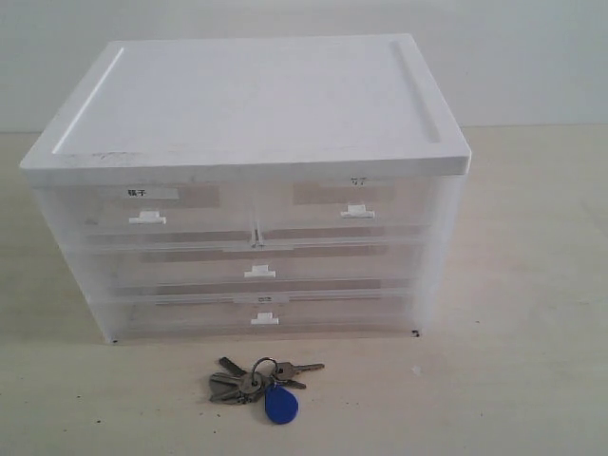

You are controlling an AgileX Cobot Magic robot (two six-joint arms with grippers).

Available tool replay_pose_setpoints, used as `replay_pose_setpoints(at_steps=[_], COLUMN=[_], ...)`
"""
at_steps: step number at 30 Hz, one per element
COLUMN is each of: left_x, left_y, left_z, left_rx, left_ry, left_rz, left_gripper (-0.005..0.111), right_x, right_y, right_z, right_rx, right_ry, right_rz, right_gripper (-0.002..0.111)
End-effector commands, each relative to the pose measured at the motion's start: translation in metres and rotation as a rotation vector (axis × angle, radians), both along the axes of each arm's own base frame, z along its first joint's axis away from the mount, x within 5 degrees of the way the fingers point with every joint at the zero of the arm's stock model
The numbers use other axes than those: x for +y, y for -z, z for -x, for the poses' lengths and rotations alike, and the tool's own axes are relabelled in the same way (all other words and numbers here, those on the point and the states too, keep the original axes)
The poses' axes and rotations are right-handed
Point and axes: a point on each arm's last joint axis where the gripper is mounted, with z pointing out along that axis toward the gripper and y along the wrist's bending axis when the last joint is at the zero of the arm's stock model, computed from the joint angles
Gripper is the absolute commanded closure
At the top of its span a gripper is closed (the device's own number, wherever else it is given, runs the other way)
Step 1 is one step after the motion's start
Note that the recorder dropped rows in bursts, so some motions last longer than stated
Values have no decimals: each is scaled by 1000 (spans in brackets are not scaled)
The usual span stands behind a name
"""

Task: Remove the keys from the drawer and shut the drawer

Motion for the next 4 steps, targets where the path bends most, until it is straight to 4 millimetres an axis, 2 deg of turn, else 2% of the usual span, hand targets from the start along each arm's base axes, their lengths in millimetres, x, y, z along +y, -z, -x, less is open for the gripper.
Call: replay_pose_setpoints(at_steps=[1,4], left_x=[0,0], left_y=[1,1], left_z=[0,0], left_rx=[3,3], left_ry=[-1,-1], left_rz=[-6,-6], left_gripper=[102,102], right_x=[0,0], right_y=[-1,-1], right_z=[0,0], right_rx=[-8,-8], right_ry=[2,2], right_rz=[-2,-2], right_gripper=[108,108])
